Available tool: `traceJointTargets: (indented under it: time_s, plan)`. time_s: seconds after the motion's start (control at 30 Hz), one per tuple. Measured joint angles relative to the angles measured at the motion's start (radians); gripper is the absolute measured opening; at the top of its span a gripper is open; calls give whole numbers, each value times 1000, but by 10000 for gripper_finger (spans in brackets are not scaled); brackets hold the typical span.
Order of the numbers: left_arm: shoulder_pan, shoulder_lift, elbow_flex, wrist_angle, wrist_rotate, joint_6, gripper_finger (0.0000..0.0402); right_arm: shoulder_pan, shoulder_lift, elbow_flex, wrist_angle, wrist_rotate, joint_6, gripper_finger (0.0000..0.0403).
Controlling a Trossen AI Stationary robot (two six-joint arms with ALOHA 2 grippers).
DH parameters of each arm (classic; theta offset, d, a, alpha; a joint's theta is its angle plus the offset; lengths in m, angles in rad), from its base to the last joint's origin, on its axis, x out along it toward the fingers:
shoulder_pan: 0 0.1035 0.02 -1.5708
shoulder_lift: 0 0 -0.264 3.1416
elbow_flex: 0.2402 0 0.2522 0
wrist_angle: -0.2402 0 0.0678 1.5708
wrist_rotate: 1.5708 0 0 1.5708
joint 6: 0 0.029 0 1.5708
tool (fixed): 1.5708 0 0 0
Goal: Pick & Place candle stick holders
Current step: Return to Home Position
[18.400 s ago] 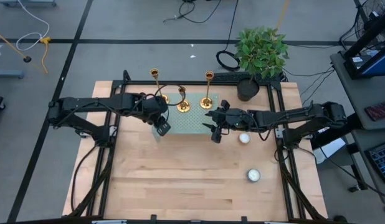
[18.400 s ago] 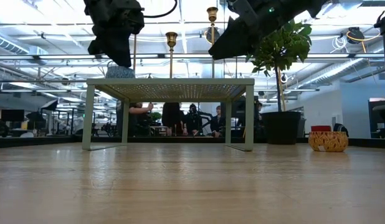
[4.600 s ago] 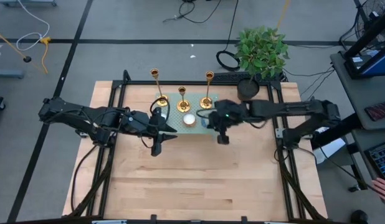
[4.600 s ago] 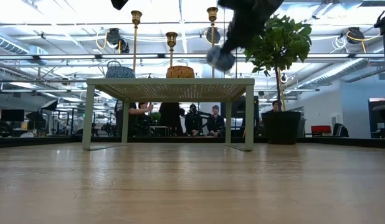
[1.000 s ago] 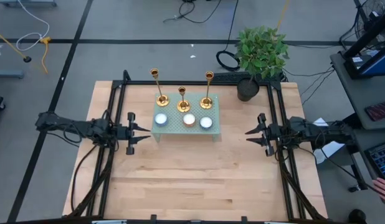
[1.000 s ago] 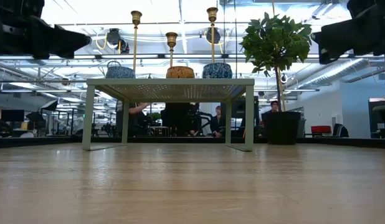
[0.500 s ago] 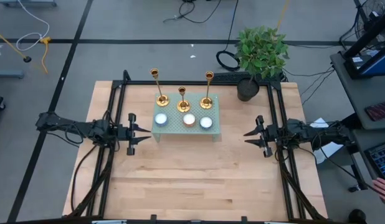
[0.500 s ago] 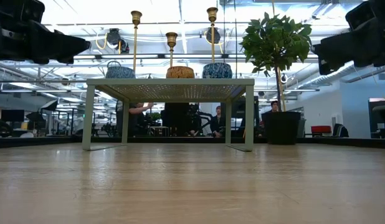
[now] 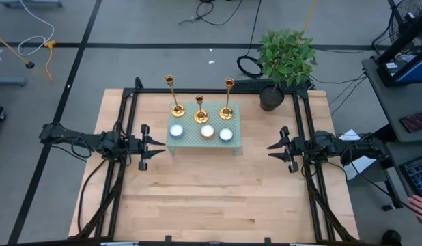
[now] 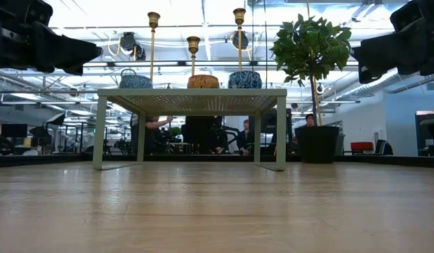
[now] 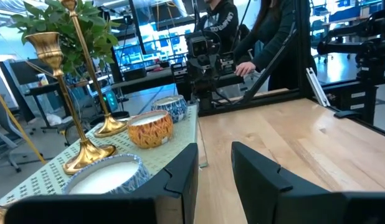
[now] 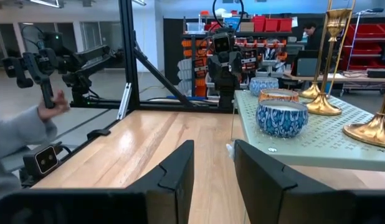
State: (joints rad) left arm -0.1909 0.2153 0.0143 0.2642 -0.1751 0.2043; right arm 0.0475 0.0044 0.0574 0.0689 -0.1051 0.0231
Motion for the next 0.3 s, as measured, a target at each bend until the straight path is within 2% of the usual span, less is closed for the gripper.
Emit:
traceJointTargets:
  time_s: [0.3]
  plan:
    - [0, 0, 0, -1, 0, -3, 104, 0, 0, -2, 2, 0, -1, 105]
